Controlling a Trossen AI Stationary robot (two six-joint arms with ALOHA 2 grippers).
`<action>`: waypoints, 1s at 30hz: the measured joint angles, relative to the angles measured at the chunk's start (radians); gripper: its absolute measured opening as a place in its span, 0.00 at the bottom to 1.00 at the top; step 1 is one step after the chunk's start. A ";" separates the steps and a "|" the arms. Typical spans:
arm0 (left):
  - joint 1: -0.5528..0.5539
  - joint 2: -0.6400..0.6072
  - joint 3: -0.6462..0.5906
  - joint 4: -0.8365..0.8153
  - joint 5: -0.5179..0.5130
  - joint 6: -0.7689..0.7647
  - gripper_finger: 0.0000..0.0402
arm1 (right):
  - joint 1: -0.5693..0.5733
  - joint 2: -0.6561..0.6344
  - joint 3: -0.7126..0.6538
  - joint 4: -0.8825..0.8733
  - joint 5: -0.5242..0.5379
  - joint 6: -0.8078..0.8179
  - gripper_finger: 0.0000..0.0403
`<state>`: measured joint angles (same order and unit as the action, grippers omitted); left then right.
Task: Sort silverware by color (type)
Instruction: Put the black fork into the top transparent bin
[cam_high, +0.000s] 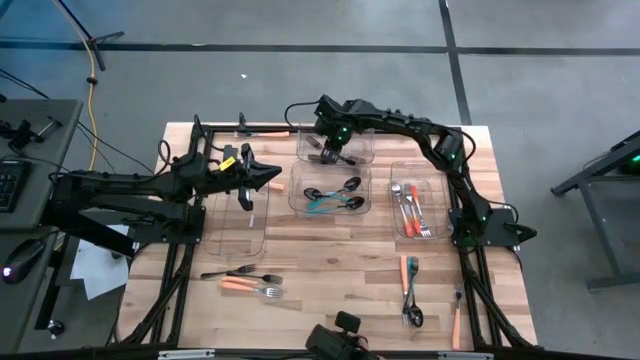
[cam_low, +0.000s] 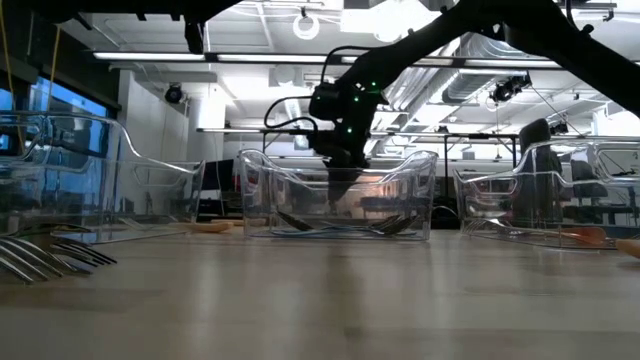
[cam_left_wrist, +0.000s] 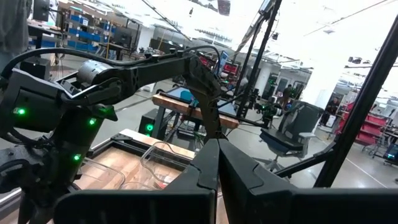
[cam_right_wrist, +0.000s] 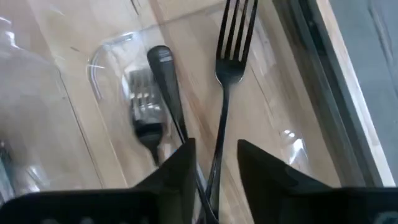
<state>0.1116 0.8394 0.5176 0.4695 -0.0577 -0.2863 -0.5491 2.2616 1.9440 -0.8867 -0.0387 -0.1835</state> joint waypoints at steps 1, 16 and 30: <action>0.000 0.000 0.000 0.000 0.000 0.000 0.00 | 0.000 0.000 0.000 0.001 0.000 0.000 0.28; 0.000 0.000 0.000 -0.002 0.000 0.001 0.00 | 0.001 -0.212 -0.028 -0.128 -0.093 -0.049 0.39; 0.000 0.000 0.000 -0.005 0.001 0.003 0.00 | 0.104 -0.966 -0.882 0.354 -0.142 0.272 0.39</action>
<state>0.1116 0.8394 0.5179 0.4648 -0.0570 -0.2832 -0.4446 1.2953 1.0615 -0.5329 -0.1810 0.0882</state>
